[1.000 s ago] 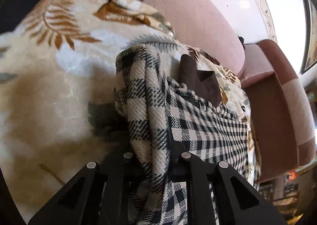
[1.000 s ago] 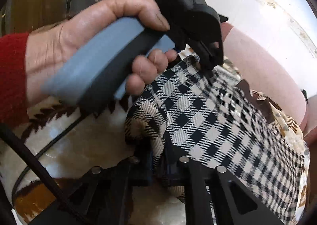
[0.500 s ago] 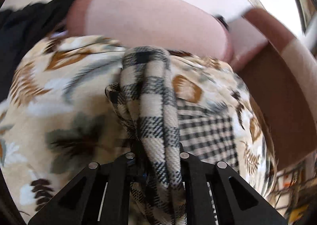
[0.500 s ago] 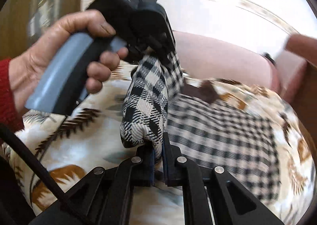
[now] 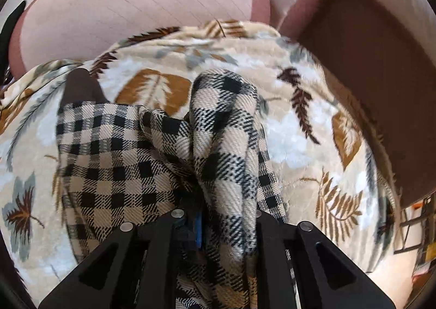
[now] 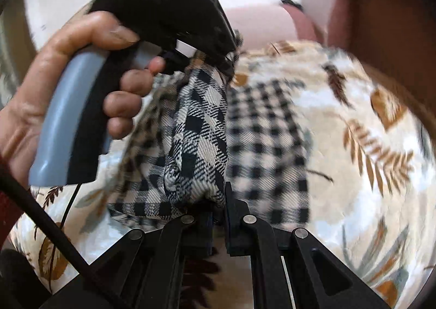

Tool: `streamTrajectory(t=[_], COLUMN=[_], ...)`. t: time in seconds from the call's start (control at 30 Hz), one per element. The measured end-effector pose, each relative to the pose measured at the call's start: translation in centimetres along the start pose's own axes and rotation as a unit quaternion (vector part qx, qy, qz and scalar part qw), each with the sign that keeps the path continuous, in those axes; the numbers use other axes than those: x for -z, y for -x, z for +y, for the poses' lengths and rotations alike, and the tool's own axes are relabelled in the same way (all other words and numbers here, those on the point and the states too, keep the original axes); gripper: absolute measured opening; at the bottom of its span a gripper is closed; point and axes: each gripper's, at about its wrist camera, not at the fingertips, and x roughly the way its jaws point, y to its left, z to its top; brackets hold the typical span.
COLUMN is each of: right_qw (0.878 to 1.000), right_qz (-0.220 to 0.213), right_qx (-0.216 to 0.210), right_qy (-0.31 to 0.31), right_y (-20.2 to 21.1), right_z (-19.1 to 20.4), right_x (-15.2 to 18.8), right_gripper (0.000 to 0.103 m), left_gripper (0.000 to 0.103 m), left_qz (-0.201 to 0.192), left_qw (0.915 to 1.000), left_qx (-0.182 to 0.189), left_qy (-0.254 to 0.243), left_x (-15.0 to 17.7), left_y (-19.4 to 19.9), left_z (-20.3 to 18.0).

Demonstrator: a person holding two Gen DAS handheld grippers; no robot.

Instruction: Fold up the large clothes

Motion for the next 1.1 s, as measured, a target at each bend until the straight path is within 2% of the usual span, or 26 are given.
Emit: streamTrajectory(t=[0.13,0.23,0.27,0.3,0.37,0.4,0.5,0.6,0.7,0.77,0.93,1.03,1.1], right_qw=[0.998,0.996,0.996,0.997,0.997,0.998,0.999,1.0,0.998,0.998,0.998,0.995,0.992], right_qz=[0.044,0.058,0.06,0.058,0.05,0.045,0.034,0.03,0.027,0.03,0.018,-0.013,-0.035], right_qx=[-0.029,-0.04,-0.039,-0.036,-0.027,-0.028,-0.025,0.002,0.047,0.059,0.034,0.008,-0.002], right_qy=[-0.044,-0.055,-0.051,-0.045,-0.043,-0.042,-0.029,-0.004,0.008,0.001,-0.056,-0.096,-0.122], right_y=[-1.3,-1.6,-1.6,-1.4,-0.9,-0.6,0.0,0.0,-0.6,-0.7,0.8,2.8,3.5], right_z=[-1.8,-2.3,-2.3,-2.3,-2.6,-2.6,-2.0,-0.8,-0.8,-1.4,-4.5,-6.2,-7.6], right_x=[0.1,-0.3,-0.4,-0.5,-0.7,-0.7,-0.9,-0.6,-0.5,-0.7,-1.9,-3.0,-4.1], right_gripper=[0.007,0.007,0.014,0.027,0.045,0.049,0.05,0.05,0.05,0.05,0.05,0.051,0.051], left_gripper=[0.028,0.03,0.03,0.03,0.032,0.032,0.037,0.063,0.065,0.066,0.07,0.071,0.071], left_qz=[0.009,-0.002,-0.008,-0.016,-0.03,-0.035,-0.043,-0.058,-0.072,-0.076,-0.093,-0.083,-0.074], left_qw=[0.9997,0.9993,0.999,0.9986,0.9979,0.9976,0.9971,0.9946,0.9901,0.9896,0.9919,0.994,0.9938], left_qx=[0.009,0.02,0.024,0.028,0.034,0.035,0.039,0.059,0.089,0.087,0.058,0.024,0.014], left_qy=[0.019,0.033,0.037,0.041,0.046,0.048,0.048,0.061,0.081,0.086,0.065,0.067,0.082], left_x=[0.3,0.7,0.8,1.1,1.4,1.5,1.9,2.2,2.5,2.8,7.0,10.3,12.1], left_y=[-1.0,-0.1,0.6,1.3,2.7,3.3,4.7,6.2,7.8,8.5,10.4,10.1,9.8], left_z=[-0.3,0.3,0.7,1.1,1.8,2.1,2.7,3.0,3.4,3.6,4.9,7.0,8.6])
